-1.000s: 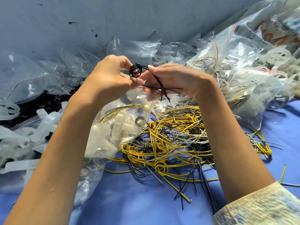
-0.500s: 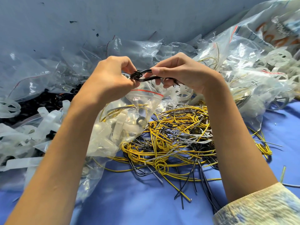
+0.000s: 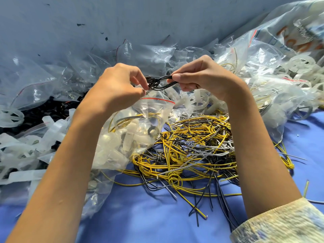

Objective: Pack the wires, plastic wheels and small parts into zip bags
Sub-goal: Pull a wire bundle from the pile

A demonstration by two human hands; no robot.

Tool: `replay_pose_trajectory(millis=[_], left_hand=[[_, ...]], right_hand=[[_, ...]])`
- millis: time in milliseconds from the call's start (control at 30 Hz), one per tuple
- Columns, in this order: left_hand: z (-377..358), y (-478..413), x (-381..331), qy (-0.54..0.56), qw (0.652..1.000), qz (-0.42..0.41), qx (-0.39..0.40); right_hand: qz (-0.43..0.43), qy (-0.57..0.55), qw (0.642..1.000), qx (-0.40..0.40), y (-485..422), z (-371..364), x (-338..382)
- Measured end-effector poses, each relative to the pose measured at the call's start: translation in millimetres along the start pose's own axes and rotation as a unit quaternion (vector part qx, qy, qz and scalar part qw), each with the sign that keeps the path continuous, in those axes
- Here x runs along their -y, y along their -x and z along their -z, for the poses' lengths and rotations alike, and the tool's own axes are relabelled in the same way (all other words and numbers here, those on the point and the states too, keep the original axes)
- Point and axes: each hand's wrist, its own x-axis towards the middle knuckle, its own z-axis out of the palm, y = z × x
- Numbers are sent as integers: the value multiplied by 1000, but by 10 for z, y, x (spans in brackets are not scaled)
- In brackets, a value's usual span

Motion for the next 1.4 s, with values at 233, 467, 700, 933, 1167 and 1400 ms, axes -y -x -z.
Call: replay_pose_trajectory(millis=[233,467,700,933,1167,1400], left_hand=[[21,4,-7,-25,1000,2,1],[1,-32,-5,17,999,13,-41],[-114,-23,-100,61,997,-11,-54],[-82,-56,-79,101,988,-9,-118],[-61,-70,-62,133,979,-9,-157],[-68,-72,-68,134,980,-11,-149]], right_hand=[[-38,53,998,9,7,14,16],[-12,78,997,24,6,44,7],[1,101,993,58,-128,-269,52],[8,46,997,57,-110,-266,79],[36,119,990,70,-147,-403,116],[23,173,974,144,-140,-534,184]])
